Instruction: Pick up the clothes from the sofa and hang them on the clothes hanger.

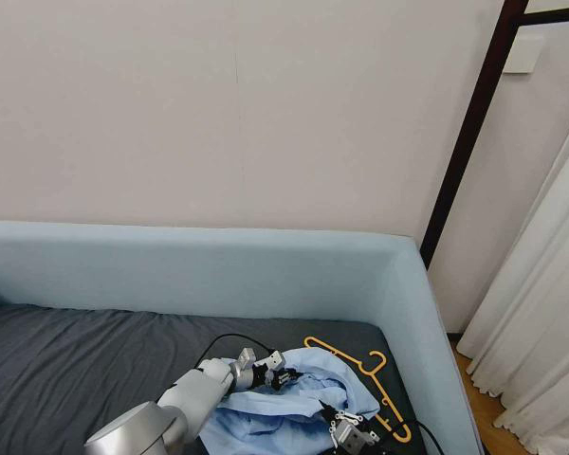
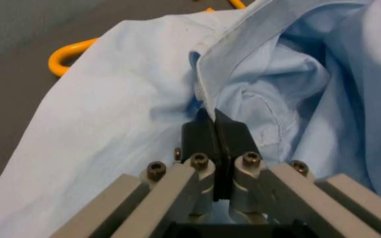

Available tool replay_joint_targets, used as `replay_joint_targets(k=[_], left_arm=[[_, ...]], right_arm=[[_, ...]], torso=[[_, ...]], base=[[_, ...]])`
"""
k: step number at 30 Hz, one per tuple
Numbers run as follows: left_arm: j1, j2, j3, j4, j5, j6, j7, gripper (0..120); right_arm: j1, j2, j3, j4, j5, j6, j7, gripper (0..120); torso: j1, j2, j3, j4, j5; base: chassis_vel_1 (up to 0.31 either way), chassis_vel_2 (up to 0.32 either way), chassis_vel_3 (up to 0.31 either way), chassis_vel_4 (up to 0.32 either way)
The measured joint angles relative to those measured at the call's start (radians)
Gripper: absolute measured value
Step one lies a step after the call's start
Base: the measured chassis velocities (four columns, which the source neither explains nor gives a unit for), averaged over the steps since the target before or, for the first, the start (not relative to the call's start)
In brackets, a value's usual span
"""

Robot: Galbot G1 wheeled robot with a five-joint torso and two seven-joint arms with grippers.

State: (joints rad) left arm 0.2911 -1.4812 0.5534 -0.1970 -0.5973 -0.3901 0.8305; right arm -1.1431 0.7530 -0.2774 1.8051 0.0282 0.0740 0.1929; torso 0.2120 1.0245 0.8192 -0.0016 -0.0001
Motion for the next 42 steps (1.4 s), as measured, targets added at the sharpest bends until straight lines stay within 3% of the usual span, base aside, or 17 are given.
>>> replay_joint_targets(k=[7, 17, 21, 22, 27, 28, 30, 32, 34, 37, 38, 42], left_arm=[[0.002, 0.018, 0.003, -0.035, -0.001, -0.002, -0.005, 0], [-0.031, 0.139, -0.018, -0.213, -0.088, -0.056, -0.034, 0], [-0.061, 0.235, -0.023, -0.390, -0.199, -0.020, -0.076, 0], [-0.061, 0.235, -0.023, -0.390, -0.199, -0.020, -0.076, 0], [-0.096, 0.414, 0.001, -0.657, -0.333, 0.041, -0.145, 0], [-0.096, 0.414, 0.001, -0.657, -0.333, 0.041, -0.145, 0], [-0.114, 0.503, 0.006, -0.765, -0.376, 0.066, -0.176, 0], [-0.130, 0.570, 0.005, -0.845, -0.403, 0.082, -0.203, 0], [-0.136, 0.594, 0.003, -0.875, -0.413, 0.089, -0.219, 0], [-0.158, 0.701, -0.025, -1.005, -0.454, 0.118, -0.280, 0], [-0.158, 0.701, -0.025, -1.005, -0.454, 0.118, -0.280, 0], [-0.194, 0.812, -0.073, -1.103, -0.517, 0.154, -0.349, 0]], right_arm=[[-0.009, -0.003, 0.009, 0.005, -0.002, 0.001, 0.000, 0], [0.009, -0.006, 0.047, -0.008, 0.043, 0.000, 0.001, 0], [0.035, -0.029, 0.076, 0.014, 0.092, -0.016, 0.007, 0], [0.035, -0.029, 0.076, 0.014, 0.092, -0.016, 0.007, 0], [0.119, -0.086, 0.090, 0.050, 0.173, -0.040, 0.016, 0], [0.119, -0.086, 0.090, 0.050, 0.173, -0.040, 0.016, 0], [0.190, -0.114, 0.071, 0.054, 0.214, -0.049, 0.012, 0], [0.288, -0.134, 0.036, 0.046, 0.255, -0.055, 0.008, 0], [0.334, -0.140, 0.018, 0.038, 0.271, -0.057, 0.007, 0], [0.541, -0.154, -0.077, -0.008, 0.342, -0.059, -0.001, 0], [0.541, -0.154, -0.077, -0.008, 0.342, -0.059, -0.001, 0], [0.806, -0.148, -0.230, -0.058, 0.427, -0.060, -0.016, 0]], torso=[[0.000, 0.000, 0.000, 0.0000, 0.0000], [0.000, 0.000, 0.000, 0.0000, -0.0002], [0.000, 0.000, 0.000, 0.0001, -0.0001], [0.000, 0.000, 0.000, 0.0001, -0.0001], [0.000, 0.000, 0.000, -0.0004, -0.0002], [0.000, 0.000, 0.000, -0.0004, -0.0002], [0.000, 0.000, 0.000, 0.0010, -0.0001], [0.000, 0.000, 0.000, 0.0004, -0.0001], [0.000, 0.000, 0.000, 0.0004, -0.0002], [0.000, 0.000, 0.000, 0.0000, -0.0005], [0.000, 0.000, 0.000, 0.0000, -0.0005], [0.000, 0.000, 0.000, 0.0000, -0.0005]], base=[[0.000, 0.000, 0.000, 0.000], [0.000, 0.000, 0.000, 0.000], [0.000, 0.000, 0.000, 0.000], [0.000, 0.000, 0.000, 0.000], [0.000, 0.000, 0.000, 0.000], [0.000, 0.000, 0.000, 0.000], [0.000, 0.000, 0.000, 0.000], [0.000, 0.000, 0.000, 0.000], [0.000, 0.000, 0.000, 0.000], [0.000, 0.000, 0.000, 0.000], [0.000, 0.000, 0.000, 0.000], [0.000, 0.000, 0.000, 0.000]])
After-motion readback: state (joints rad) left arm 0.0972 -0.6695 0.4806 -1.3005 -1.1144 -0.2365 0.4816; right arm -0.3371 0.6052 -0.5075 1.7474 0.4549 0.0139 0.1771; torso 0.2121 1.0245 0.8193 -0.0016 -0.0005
